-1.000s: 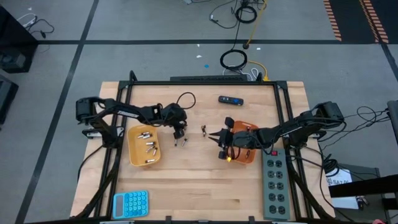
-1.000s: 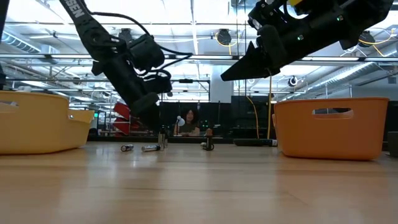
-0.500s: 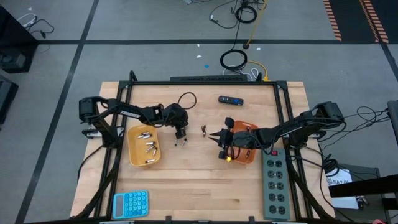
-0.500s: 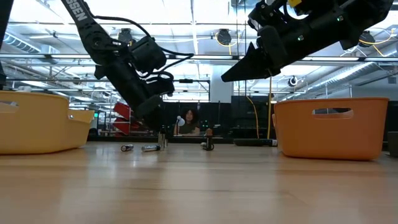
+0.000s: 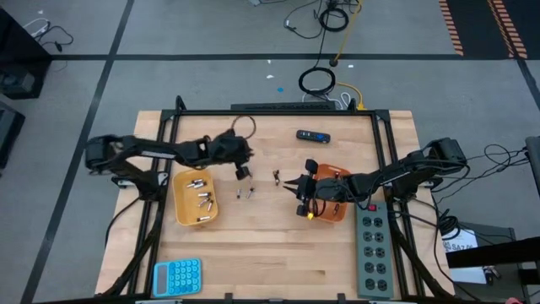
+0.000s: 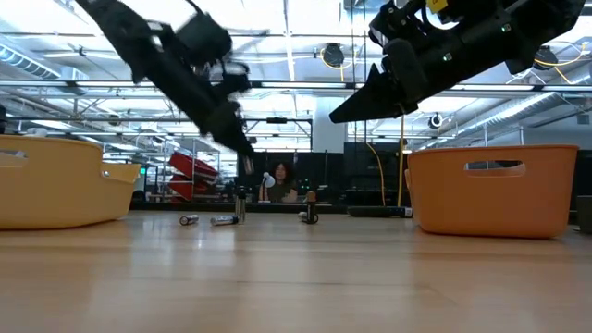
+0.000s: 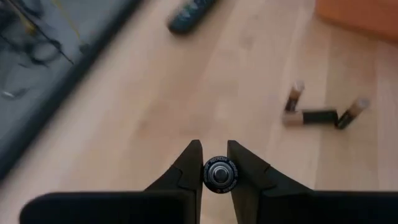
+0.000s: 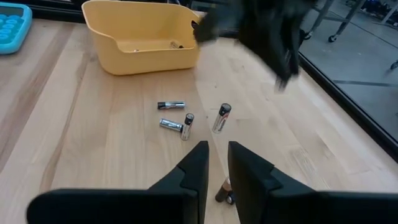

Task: Sort batteries
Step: Put the silver battery into the yellow bin

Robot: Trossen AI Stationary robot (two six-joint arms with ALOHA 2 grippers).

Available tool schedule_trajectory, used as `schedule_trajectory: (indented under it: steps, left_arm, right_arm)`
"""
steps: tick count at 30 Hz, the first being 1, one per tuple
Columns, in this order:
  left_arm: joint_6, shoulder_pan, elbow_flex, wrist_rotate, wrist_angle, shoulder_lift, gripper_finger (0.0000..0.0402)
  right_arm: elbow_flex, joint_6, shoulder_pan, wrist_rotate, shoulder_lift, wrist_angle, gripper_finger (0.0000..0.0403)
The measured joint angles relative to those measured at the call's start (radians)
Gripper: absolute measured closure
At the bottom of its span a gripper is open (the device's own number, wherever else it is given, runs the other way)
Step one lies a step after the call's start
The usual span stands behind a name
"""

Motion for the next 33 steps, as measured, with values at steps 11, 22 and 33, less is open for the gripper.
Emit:
schedule_trajectory:
  steps: [11,22,33]
  left_arm:
    - [-0.195,-0.137,0.000,-0.176,-0.440,-0.387,0.0349]
    - [-0.512,-0.319,0.000,-0.261,-0.738,-0.479,0.0349]
    - [-0.826,-0.461,-0.002,-0.262,-0.954,-0.477,0.0349]
  right_arm:
    - [0.000,-0.007,-0.009,0.002,0.000,-0.001,0.0349]
    - [0.000,-0.014,-0.015,0.003,0.000,0.001,0.0349]
    - [0.000,-0.014,-0.015,0.003,0.000,0.001,0.0349]
